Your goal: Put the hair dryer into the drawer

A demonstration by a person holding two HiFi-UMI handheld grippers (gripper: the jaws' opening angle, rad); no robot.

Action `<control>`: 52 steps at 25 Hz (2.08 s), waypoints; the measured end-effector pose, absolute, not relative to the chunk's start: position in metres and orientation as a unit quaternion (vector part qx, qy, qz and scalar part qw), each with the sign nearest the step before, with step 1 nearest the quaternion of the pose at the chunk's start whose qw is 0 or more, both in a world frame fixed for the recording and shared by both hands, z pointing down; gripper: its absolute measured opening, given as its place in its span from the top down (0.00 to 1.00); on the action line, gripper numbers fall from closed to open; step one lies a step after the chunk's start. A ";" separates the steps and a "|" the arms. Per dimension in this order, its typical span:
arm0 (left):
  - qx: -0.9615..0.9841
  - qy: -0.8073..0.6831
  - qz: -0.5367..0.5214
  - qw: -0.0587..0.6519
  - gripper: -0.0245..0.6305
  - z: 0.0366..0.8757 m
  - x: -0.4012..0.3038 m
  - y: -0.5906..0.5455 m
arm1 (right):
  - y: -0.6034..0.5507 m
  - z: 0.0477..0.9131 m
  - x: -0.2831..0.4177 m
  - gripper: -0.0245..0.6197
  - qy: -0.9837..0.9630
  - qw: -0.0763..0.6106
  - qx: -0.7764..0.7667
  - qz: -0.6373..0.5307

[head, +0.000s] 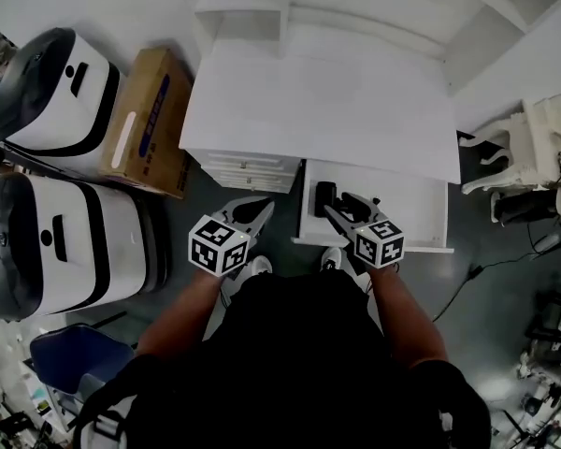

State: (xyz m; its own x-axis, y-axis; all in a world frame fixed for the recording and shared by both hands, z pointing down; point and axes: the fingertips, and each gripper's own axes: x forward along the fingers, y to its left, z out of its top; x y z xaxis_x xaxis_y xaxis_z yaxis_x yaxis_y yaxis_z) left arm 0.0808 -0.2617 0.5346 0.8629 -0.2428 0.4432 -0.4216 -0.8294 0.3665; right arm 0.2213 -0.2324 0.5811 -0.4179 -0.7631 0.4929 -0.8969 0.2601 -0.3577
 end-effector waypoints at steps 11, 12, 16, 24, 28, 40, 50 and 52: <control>0.960 -0.095 0.177 0.197 0.95 0.502 0.081 -0.237 | -0.195 0.505 0.193 0.92 -0.758 -0.014 0.588 0.281; 0.961 -0.088 0.177 0.194 0.95 0.502 0.082 -0.234 | -0.192 0.503 0.191 0.92 -0.757 -0.019 0.589 0.281; 0.964 -0.071 0.182 0.182 0.95 0.500 0.091 -0.220 | -0.183 0.491 0.188 0.92 -0.757 -0.041 0.589 0.279; 0.965 -0.096 0.171 0.176 0.95 0.491 0.103 -0.196 | -0.162 0.475 0.187 0.92 -0.788 -0.042 0.553 0.266; 0.965 -0.110 0.159 0.179 0.95 0.483 0.122 -0.176 | -0.144 0.475 0.198 0.92 -0.802 -0.019 0.536 0.264; 0.959 -0.156 0.153 0.178 0.95 0.478 0.164 -0.128 | -0.095 0.475 0.249 0.92 -0.813 -0.020 0.517 0.268; 0.958 -0.182 0.148 0.167 0.95 0.468 0.185 -0.098 | -0.063 0.470 0.274 0.92 -0.822 -0.039 0.501 0.267; 0.956 -0.190 0.149 0.167 0.95 0.468 0.185 -0.093 | -0.059 0.471 0.275 0.92 -0.825 -0.038 0.496 0.268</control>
State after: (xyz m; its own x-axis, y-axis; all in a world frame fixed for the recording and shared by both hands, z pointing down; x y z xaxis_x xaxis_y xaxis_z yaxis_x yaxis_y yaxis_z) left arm 0.1849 -0.0926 0.4682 0.8839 -0.3130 0.3475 -0.4123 -0.8722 0.2632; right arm 0.2754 -0.0590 0.4711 -0.5054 -0.8385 0.2039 -0.7982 0.3644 -0.4798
